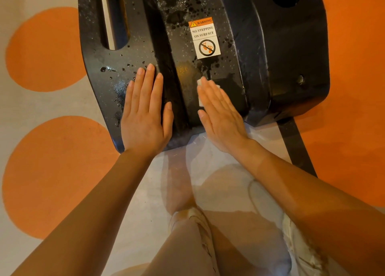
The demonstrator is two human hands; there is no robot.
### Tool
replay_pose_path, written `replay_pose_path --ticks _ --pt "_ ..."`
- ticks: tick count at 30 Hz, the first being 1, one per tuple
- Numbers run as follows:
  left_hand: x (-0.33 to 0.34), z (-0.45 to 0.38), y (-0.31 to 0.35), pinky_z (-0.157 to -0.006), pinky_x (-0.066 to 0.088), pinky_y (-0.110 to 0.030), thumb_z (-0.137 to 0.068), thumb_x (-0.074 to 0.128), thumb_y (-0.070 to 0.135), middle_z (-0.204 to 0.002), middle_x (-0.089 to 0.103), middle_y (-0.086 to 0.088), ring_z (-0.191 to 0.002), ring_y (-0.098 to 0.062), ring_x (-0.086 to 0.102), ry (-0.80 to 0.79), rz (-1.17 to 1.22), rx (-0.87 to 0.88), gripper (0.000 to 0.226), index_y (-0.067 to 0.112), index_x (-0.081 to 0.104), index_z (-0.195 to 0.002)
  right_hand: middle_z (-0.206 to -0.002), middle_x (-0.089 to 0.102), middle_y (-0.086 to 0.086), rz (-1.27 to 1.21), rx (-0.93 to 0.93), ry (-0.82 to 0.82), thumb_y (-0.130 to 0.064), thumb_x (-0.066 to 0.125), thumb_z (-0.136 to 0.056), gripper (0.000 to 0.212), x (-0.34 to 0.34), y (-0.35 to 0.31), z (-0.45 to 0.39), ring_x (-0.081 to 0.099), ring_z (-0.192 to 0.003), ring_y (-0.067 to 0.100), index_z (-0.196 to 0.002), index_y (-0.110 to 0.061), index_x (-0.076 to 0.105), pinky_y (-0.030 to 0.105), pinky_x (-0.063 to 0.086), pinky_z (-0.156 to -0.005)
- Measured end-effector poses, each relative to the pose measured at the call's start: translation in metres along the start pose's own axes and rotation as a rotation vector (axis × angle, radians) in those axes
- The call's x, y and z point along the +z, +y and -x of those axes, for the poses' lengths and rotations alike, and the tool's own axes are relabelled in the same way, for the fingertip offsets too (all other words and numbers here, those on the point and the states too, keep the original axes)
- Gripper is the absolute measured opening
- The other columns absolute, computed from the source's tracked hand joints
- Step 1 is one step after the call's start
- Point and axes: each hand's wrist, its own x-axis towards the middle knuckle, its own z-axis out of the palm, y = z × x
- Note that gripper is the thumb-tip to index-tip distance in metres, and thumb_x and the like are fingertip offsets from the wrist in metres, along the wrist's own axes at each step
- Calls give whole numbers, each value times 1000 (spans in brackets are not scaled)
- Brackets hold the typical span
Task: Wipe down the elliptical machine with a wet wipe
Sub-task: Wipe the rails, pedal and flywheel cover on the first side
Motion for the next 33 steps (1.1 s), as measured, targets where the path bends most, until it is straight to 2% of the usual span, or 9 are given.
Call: replay_pose_path --ticks 4,8,11,18,20,24,26,30,33 --pt "0 0 0 -124 15 -45 -106 35 28 -158 30 -18 -149 -33 21 6 10 -11 51 1 36 -150 -163 -2 13 95 328 53 -42 15 -103 65 -3 8 -1 -2 -151 24 -155 -6 2 36 3 -123" --pt "0 0 1 -124 14 -45 -106 35 27 -158 30 -18 -149 -32 22 9 11 -7 51 1 36 -150 -162 -8 15 138 443 39 -52 5 -98 74 -2 -4 -10 -7 -150 27 -154 -4 -3 37 -2 -122" --pt "1 1 1 -123 15 -46 -106 35 27 -158 30 -18 -149 -32 22 10 5 -7 51 1 35 -150 -162 -6 18 89 348 27 -46 8 -100 71 -3 -11 -18 -8 -150 28 -154 0 0 39 -4 -122" --pt "0 0 0 -124 13 -44 -106 35 27 -159 29 -18 -150 -32 21 2 13 -8 51 1 35 -150 -161 17 14 87 -204 -86 -30 24 -104 56 1 -14 -28 11 -150 25 -153 -1 21 39 10 -123" --pt "0 0 0 -124 14 -45 -106 35 27 -159 29 -18 -150 -32 21 3 15 -6 51 1 35 -150 -162 13 11 109 -158 -77 -30 22 -104 57 -2 -7 -28 8 -150 23 -154 -4 17 37 9 -123" --pt "1 1 1 -123 16 -46 -107 34 28 -158 30 -17 -149 -32 21 5 11 -13 51 2 36 -150 -164 2 10 106 242 46 -34 23 -103 62 -11 10 -32 -1 -151 22 -156 -6 6 35 4 -123" --pt "1 0 1 -123 16 -46 -107 33 30 -158 30 -17 -149 -32 22 5 10 -19 52 2 36 -150 -164 1 11 118 324 77 -35 25 -104 63 -12 12 -34 -1 -151 23 -155 -5 6 34 3 -122" --pt "0 0 2 -124 15 -45 -107 32 30 -158 30 -17 -149 -31 22 1 8 -20 52 3 35 -150 -163 -2 12 78 351 75 -34 24 -104 63 -8 4 -41 -4 -150 25 -155 -3 4 36 0 -122" --pt "0 1 1 -124 15 -45 -107 33 29 -159 30 -17 -149 -31 22 4 3 -13 51 2 35 -150 -163 1 12 77 160 11 -32 19 -103 60 -7 0 -47 -3 -151 25 -155 -3 7 37 -2 -122"
